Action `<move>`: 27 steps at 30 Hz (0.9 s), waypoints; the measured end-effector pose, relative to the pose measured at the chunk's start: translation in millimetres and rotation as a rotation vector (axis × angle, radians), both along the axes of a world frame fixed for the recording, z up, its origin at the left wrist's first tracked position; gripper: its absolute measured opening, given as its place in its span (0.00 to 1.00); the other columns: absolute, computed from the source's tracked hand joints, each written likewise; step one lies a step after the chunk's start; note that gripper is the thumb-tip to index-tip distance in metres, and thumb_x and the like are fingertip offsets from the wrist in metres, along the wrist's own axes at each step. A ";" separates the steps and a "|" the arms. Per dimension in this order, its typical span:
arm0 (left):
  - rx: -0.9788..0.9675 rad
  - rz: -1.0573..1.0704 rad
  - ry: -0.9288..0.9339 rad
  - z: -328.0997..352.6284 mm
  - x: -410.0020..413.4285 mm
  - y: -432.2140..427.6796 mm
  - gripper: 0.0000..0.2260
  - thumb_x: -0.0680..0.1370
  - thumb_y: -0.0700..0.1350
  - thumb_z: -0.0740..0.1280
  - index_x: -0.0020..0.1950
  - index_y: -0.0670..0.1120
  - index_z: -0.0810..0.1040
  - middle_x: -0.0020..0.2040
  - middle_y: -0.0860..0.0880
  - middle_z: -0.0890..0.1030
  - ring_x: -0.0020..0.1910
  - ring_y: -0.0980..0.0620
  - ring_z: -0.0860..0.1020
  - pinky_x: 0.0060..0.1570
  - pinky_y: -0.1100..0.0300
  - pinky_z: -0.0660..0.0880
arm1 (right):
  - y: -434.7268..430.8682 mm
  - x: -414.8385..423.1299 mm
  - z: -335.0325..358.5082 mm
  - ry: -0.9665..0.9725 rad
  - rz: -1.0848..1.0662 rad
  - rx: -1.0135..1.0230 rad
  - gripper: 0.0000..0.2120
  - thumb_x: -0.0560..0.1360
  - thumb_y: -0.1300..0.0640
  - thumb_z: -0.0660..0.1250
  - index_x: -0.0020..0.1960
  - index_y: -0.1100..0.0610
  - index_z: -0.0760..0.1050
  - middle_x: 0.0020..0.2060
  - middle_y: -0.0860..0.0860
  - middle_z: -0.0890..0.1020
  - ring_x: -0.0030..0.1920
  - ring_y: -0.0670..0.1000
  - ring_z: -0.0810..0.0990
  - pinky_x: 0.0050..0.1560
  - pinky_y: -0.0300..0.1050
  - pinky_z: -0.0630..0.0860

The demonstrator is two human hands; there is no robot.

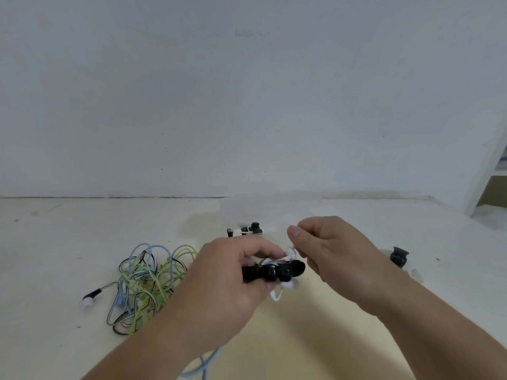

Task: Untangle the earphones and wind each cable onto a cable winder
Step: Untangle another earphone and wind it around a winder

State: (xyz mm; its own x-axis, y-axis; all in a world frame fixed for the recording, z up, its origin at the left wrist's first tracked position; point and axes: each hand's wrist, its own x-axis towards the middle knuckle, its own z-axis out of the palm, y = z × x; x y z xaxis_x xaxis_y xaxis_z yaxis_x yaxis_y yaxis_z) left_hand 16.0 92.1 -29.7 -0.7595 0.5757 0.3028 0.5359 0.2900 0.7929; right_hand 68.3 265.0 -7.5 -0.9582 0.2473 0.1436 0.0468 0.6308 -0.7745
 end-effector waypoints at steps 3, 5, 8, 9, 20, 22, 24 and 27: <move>0.043 -0.037 0.079 2.3 3.3 -0.3 0.18 0.72 0.33 0.72 0.48 0.58 0.79 0.42 0.60 0.85 0.43 0.60 0.84 0.48 0.57 0.79 | -1.0 -0.9 -0.5 0.009 0.005 0.037 0.21 0.82 0.48 0.60 0.37 0.63 0.68 0.25 0.47 0.64 0.25 0.45 0.60 0.26 0.39 0.58; 0.058 -0.063 0.128 1.7 2.7 -1.0 0.17 0.73 0.33 0.70 0.48 0.57 0.79 0.43 0.59 0.85 0.44 0.54 0.84 0.48 0.53 0.80 | -1.0 -1.3 -1.1 0.004 -0.012 0.014 0.21 0.81 0.48 0.61 0.38 0.64 0.69 0.26 0.48 0.64 0.26 0.47 0.61 0.26 0.39 0.58; 0.058 -0.127 0.176 -1.0 -0.3 -2.1 0.20 0.72 0.29 0.67 0.49 0.54 0.83 0.46 0.57 0.84 0.46 0.52 0.83 0.48 0.57 0.78 | -0.4 -1.1 -1.7 -0.014 -0.033 -0.035 0.22 0.81 0.49 0.61 0.35 0.63 0.70 0.26 0.50 0.67 0.29 0.50 0.63 0.28 0.42 0.59; 0.050 -0.141 0.187 -1.8 -0.9 -2.2 0.21 0.72 0.28 0.66 0.50 0.54 0.83 0.48 0.56 0.84 0.49 0.52 0.83 0.48 0.59 0.78 | -0.6 -0.8 -1.6 -0.019 -0.027 -0.048 0.22 0.82 0.50 0.61 0.33 0.61 0.71 0.24 0.49 0.69 0.29 0.50 0.64 0.27 0.41 0.59; 0.006 -0.068 0.057 -1.1 5.4 -0.2 0.22 0.74 0.37 0.70 0.53 0.61 0.65 0.49 0.61 0.84 0.48 0.57 0.82 0.52 0.56 0.78 | -4.6 2.3 2.1 0.036 0.061 -0.001 0.19 0.79 0.49 0.64 0.32 0.55 0.74 0.24 0.45 0.72 0.27 0.45 0.67 0.29 0.36 0.64; 0.005 -0.016 0.061 -0.3 6.0 -0.4 0.22 0.73 0.38 0.72 0.52 0.60 0.65 0.47 0.64 0.84 0.45 0.59 0.82 0.45 0.61 0.78 | -10.2 4.6 2.7 0.073 0.074 0.074 0.17 0.78 0.48 0.66 0.32 0.53 0.75 0.24 0.46 0.74 0.25 0.44 0.68 0.27 0.35 0.64; 0.004 0.048 0.113 -1.0 6.0 0.1 0.22 0.71 0.41 0.74 0.52 0.61 0.67 0.45 0.64 0.83 0.39 0.59 0.81 0.36 0.68 0.74 | -17.6 6.0 0.9 0.122 0.066 0.180 0.14 0.77 0.46 0.67 0.35 0.52 0.77 0.32 0.47 0.79 0.32 0.44 0.75 0.33 0.38 0.69; 0.057 0.129 0.160 -3.1 5.5 1.8 0.18 0.70 0.43 0.76 0.52 0.61 0.74 0.42 0.60 0.83 0.31 0.56 0.79 0.31 0.70 0.70 | -25.9 7.6 -1.6 0.207 0.066 0.297 0.13 0.77 0.46 0.65 0.38 0.50 0.80 0.39 0.46 0.77 0.38 0.44 0.76 0.39 0.38 0.71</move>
